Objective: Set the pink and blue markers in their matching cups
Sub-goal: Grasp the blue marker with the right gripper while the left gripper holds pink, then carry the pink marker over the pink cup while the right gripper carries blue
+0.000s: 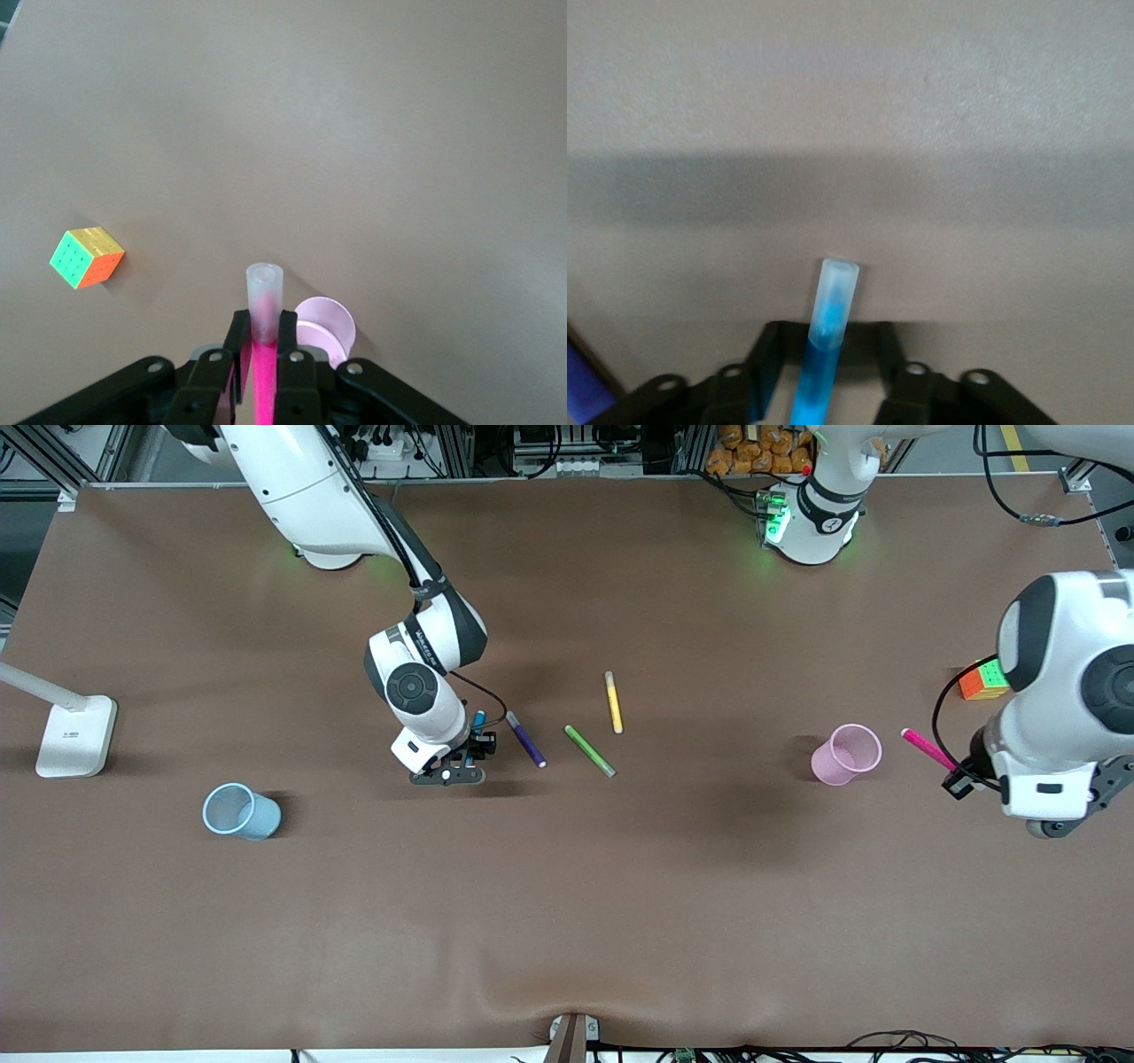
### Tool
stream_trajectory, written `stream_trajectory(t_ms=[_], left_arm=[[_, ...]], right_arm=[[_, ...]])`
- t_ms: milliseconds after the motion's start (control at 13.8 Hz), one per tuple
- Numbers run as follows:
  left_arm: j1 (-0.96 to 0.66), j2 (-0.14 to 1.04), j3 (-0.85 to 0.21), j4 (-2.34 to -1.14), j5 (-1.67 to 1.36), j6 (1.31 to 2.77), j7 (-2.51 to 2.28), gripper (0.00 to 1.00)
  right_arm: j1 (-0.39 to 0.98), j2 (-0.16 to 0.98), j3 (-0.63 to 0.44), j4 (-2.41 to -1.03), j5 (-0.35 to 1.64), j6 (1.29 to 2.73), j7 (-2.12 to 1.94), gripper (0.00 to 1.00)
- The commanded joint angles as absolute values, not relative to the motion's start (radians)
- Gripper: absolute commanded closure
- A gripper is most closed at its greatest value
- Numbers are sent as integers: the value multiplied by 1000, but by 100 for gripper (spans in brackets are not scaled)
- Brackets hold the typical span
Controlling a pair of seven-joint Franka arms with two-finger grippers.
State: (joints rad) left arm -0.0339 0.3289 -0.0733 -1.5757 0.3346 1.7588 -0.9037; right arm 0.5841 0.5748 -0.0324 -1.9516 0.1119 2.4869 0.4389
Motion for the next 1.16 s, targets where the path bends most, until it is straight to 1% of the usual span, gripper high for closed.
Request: stream_trajectory(t_ms=[0,291,436,655,873,1091], left_arm=[[-72,334,-77,-1611,382,1746,-1037,100],[-90,365,-75,-1640,394,1747,-1164,100],[-116,387,-77,-1661,481,1747,-1263,100],[-132,394,-77,-1681,495,1747,-1310,100],[-132,396,-77,-1710,540,1747,-1345,100],[-135,405,-77,-1718,541,1747,-1381,100]], right_arm=[[580,591,-34,-1928,107,2488,456,100],[565,574,-35,-1904,101,2471,422,100],[549,528,-37,-1904,95,2445,339,100],[514,463,-37,-1891,95,2437,221,100],[463,439,-34,-1859,101,2436,41,100],[445,425,-34,-1804,101,2436,-89,100]])
